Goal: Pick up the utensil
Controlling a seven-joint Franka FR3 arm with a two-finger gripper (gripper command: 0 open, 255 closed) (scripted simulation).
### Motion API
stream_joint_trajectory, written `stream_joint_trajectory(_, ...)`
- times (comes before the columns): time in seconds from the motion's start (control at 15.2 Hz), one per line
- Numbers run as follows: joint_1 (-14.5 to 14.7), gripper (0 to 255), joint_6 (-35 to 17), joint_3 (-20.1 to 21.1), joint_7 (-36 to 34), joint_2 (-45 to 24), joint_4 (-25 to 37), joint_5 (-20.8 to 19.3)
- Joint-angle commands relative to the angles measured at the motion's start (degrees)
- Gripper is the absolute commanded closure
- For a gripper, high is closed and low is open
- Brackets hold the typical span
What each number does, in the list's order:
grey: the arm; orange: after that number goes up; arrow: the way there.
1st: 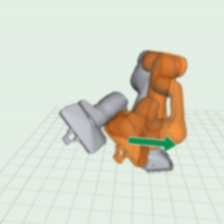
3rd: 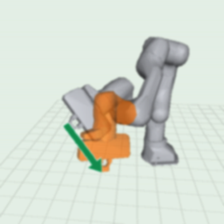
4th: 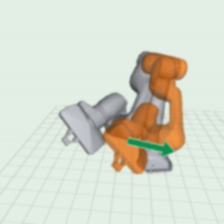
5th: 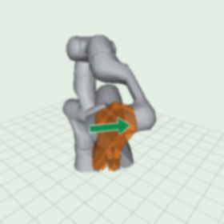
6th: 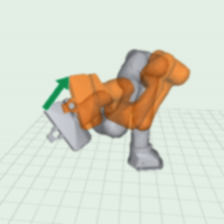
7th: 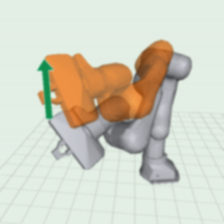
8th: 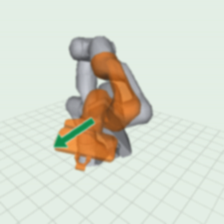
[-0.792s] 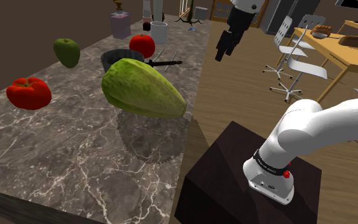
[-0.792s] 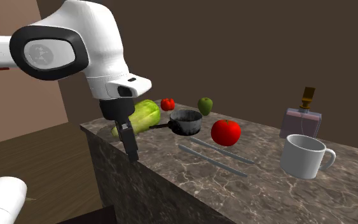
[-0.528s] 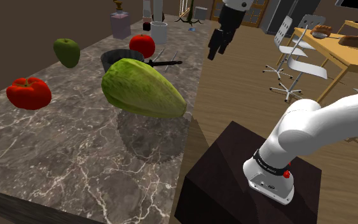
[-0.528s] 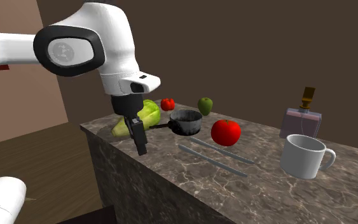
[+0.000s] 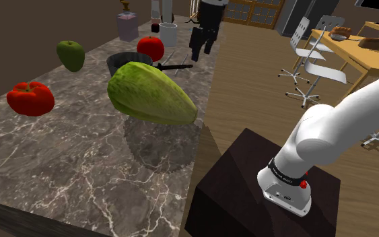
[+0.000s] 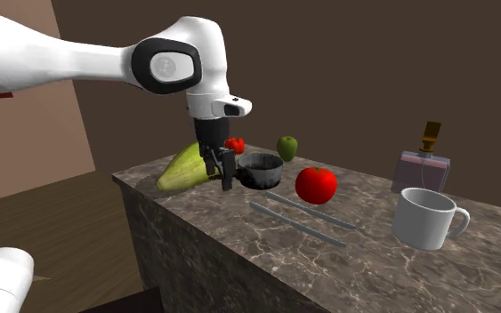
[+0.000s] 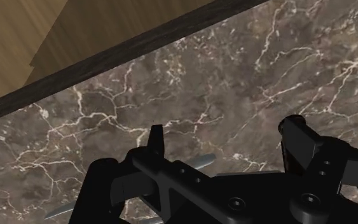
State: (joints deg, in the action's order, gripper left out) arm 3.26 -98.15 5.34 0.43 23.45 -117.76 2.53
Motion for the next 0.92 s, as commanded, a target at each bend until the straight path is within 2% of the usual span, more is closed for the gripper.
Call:
stream_joint_trajectory(0.0,0.58,0,0.25,1.16,-0.50,-4.75,4.21,-0.12)
stream_joint_trajectory(0.66,4.53,0,6.25,6.72,-4.34,-27.54,28.88,-3.18)
stream_joint_trajectory(0.86,4.51,0,3.80,6.65,-4.27,-27.10,26.00,-3.08)
